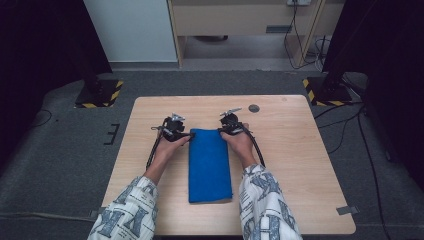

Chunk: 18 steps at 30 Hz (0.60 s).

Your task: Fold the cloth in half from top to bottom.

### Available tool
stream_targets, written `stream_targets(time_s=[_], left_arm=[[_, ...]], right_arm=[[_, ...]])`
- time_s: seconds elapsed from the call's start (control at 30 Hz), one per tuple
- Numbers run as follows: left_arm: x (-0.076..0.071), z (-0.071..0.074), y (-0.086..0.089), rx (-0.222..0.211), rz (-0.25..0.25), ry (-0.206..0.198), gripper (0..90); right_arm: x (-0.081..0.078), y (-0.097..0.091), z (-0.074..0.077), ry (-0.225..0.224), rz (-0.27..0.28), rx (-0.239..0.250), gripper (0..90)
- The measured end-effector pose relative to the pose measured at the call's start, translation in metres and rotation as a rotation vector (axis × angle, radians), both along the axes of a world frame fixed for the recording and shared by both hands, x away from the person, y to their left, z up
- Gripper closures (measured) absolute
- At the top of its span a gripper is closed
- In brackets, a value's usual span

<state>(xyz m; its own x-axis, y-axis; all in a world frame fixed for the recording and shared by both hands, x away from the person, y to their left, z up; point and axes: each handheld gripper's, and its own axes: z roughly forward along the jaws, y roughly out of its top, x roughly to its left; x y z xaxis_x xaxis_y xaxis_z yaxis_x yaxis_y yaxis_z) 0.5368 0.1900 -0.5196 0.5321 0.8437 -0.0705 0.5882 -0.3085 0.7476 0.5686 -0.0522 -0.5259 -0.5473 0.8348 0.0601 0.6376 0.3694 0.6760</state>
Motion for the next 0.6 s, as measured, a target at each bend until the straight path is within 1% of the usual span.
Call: stream_targets(time_s=[0.07, 0.1, 0.17, 0.23, 0.37, 0.4, 0.53, 0.6], left_arm=[[0.001, -0.002, -0.001, -0.001, -0.002, 0.001, 38.1], [0.001, -0.003, -0.001, -0.002, 0.002, -0.001, 38.4], [0.002, -0.005, -0.003, -0.005, 0.002, 0.000, 39.7], [0.003, -0.007, -0.004, -0.013, 0.003, -0.008, 41.9], [0.006, -0.011, -0.006, -0.007, 0.017, -0.015, 45.5], [0.006, -0.012, -0.006, 0.001, 0.020, -0.015, 46.2], [0.010, -0.014, -0.007, 0.013, 0.027, -0.003, 49.0], [0.011, -0.014, -0.010, 0.009, 0.024, -0.004, 52.9]], right_arm=[[-0.001, 0.001, 0.000, 0.010, 0.013, 0.006, 83.6], [-0.002, 0.001, 0.001, 0.010, 0.018, 0.005, 85.0], [-0.004, 0.001, 0.001, 0.013, 0.025, 0.003, 85.6], [-0.006, 0.000, 0.001, 0.016, 0.031, 0.004, 85.7], [-0.009, -0.002, 0.000, 0.015, 0.026, 0.013, 85.7], [-0.010, -0.002, 0.000, 0.017, 0.023, 0.017, 85.7], [-0.011, -0.004, 0.000, 0.015, 0.024, 0.022, 86.0], [-0.011, -0.004, 0.000, 0.012, 0.023, 0.029, 86.2]])
